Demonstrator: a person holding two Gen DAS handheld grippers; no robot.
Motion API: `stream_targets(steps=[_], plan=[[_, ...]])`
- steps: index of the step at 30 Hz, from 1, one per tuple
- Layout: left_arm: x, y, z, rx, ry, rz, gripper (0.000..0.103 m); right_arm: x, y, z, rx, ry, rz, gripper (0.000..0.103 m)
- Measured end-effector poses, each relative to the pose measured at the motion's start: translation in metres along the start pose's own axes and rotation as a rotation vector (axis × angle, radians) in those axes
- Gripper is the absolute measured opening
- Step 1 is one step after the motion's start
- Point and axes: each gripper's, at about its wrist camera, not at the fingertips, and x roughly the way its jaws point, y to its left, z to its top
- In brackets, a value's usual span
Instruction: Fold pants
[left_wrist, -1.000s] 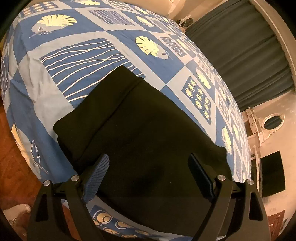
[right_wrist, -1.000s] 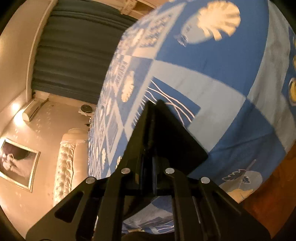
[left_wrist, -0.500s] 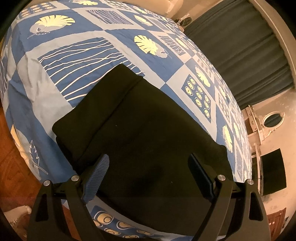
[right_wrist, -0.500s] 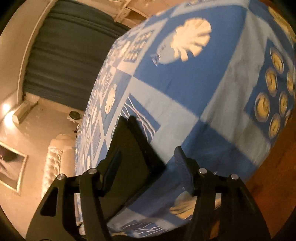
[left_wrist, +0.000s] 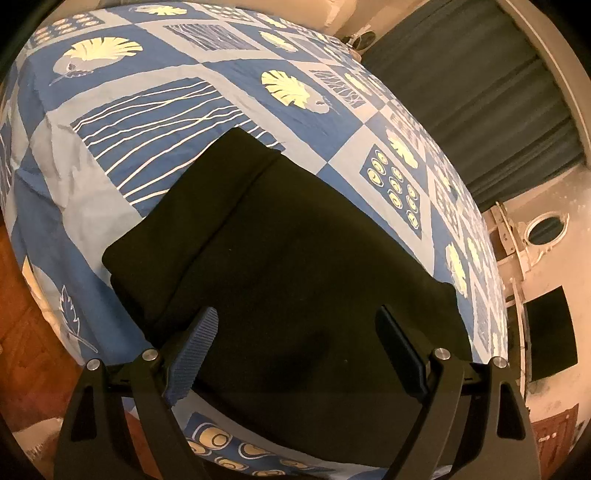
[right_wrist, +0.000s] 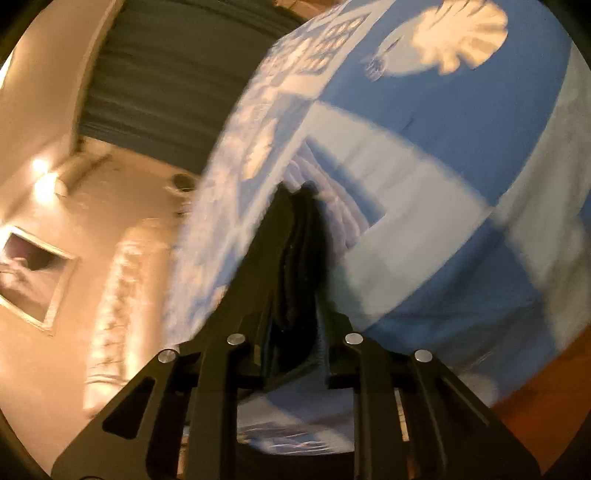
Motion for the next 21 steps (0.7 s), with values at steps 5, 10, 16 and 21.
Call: stream_targets(steps=[5,10,16,21], plan=[[0.000,0.001,0.000,0.000,0.001,-0.007,0.086,-0.006,0.000,0.007,-0.012,0.017,-0.027,0.034],[0.001,0.001,0.000,0.008,0.000,-0.004,0.086,-0.003,0.012,0.037,-0.059,0.037,0.021,0.076],[0.001,-0.002,-0.002,0.027,0.000,0.005,0.086,0.023,0.005,0.044,-0.067,0.117,0.050,0.077],[0.002,-0.004,-0.002,0.039,0.001,0.014,0.086,0.042,0.017,0.035,-0.109,0.191,0.108,0.074]])
